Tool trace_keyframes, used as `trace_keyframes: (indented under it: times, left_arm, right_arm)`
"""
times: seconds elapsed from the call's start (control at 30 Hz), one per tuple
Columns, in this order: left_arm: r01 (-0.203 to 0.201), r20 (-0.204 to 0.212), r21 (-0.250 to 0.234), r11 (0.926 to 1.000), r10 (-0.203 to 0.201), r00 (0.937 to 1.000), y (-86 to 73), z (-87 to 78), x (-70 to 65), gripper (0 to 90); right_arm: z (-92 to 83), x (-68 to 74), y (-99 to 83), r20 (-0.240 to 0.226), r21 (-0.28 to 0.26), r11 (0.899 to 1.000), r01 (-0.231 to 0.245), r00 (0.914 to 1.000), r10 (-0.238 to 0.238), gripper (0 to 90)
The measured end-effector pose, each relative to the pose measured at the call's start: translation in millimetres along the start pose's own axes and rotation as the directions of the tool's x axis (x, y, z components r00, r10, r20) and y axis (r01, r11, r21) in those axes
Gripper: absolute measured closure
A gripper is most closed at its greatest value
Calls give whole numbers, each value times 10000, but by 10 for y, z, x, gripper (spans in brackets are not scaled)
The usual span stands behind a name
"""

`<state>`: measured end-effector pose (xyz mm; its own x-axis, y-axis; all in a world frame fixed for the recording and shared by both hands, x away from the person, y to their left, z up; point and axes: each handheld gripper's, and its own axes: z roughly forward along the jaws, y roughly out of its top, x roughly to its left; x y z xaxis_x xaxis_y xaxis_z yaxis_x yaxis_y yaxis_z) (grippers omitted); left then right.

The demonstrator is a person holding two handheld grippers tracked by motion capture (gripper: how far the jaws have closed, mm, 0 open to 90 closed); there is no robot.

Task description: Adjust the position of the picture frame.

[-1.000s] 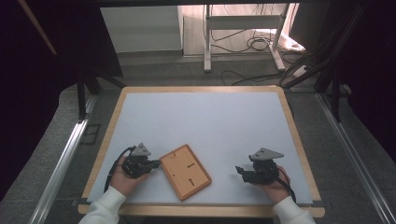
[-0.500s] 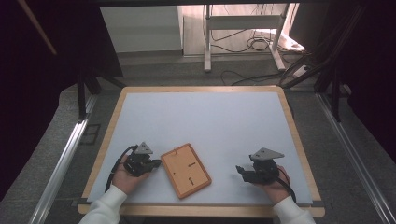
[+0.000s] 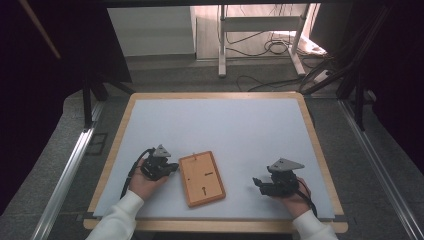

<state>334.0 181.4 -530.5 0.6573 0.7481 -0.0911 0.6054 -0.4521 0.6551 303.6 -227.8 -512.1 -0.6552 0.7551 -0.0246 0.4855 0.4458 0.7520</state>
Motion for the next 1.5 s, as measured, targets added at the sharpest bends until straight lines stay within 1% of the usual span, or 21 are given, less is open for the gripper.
trace_keyframes:
  times: [0.2,0.4,0.53,0.6,0.63,0.83,0.93,1.1,1.13,1.2,1.27,1.3,1.33,1.4,1.5]
  left_arm:
    - [-113,-66,9,9999,113,9999,111,86,7,900]
    - [-76,-16,-74,9999,76,10000,199,167,16,900]
    - [-97,1,-340,9994,97,10000,272,173,9,900]
    - [-184,-28,-348,9992,183,9998,301,177,6,900]
    - [-243,-46,-318,9992,242,9997,306,181,11,900]
    - [-71,49,-151,9999,72,10000,246,210,53,900]
    - [-163,17,14,9999,163,9999,241,235,48,900]
    - [-184,95,-10,9998,184,9998,262,275,28,900]
    - [-112,103,-75,9999,113,9999,265,287,16,900]
    - [-181,89,-42,9998,181,9998,268,287,15,900]
    - [-114,140,-93,9999,115,9998,264,287,18,900]
    - [-199,152,-48,9998,200,9997,262,281,24,900]
    - [-194,160,-77,9998,195,9997,260,279,23,900]
    - [-211,188,-203,9996,215,9996,256,252,19,900]
    - [-262,217,-427,9987,272,9994,228,158,2,900]
  right_arm:
    - [-6,3,3,-1,-3,10000,7,10000,-7,303]
    - [-2,-1,0,22,-3,10000,25,10000,-25,303]
    - [1,-1,-1,25,16,10000,29,10000,-29,303]
    - [0,1,-2,26,7,10000,40,10000,-40,303]
    - [-1,2,-2,25,6,10000,43,10000,-43,303]
    - [-10,-5,-1,47,-1,10000,25,10000,-25,303]
    - [-9,-9,0,63,13,10000,16,10000,-16,303]
    - [-6,-3,3,52,-24,10000,25,10000,-25,303]
    - [-5,-6,2,51,-19,10000,20,10000,-20,303]
    - [-3,-12,0,71,14,10000,-14,10000,13,303]
    - [-6,-17,-3,73,14,10000,0,10000,-1,303]
    - [-9,-18,-2,82,-1,10000,-3,10000,3,303]
    - [-13,-18,-1,88,-19,10000,-3,10000,3,303]
    - [-20,-16,2,102,-50,10000,-16,9999,17,303]
    - [-30,-13,1,134,-98,10000,-13,9999,14,303]
